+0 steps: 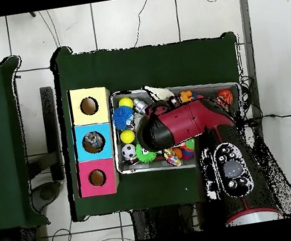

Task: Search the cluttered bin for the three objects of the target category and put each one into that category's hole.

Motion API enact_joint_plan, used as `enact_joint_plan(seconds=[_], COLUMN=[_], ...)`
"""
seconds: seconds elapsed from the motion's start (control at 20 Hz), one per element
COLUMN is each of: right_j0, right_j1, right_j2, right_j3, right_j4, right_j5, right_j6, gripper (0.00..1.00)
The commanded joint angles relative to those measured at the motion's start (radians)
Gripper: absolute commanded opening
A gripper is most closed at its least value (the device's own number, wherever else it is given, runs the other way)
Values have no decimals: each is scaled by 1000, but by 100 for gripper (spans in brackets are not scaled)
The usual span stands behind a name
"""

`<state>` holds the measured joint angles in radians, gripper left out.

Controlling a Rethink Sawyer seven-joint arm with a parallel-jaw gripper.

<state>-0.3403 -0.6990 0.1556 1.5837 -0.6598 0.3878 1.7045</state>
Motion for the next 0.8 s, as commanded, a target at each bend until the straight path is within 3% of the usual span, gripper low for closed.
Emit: enact_joint_plan(seconds=[0.05, 0.15, 0.2, 0.8], right_j0=[28, 11, 13, 24], right_j1=[68, 69, 69, 74], right_j2=[7, 26, 26, 22], right_j3=[6, 10, 4, -6], right_j4=[4, 29, 32, 5], right_j5=[155, 216, 233, 272], right_j6=[-3, -43, -44, -27], gripper=[0, 0, 100, 100])
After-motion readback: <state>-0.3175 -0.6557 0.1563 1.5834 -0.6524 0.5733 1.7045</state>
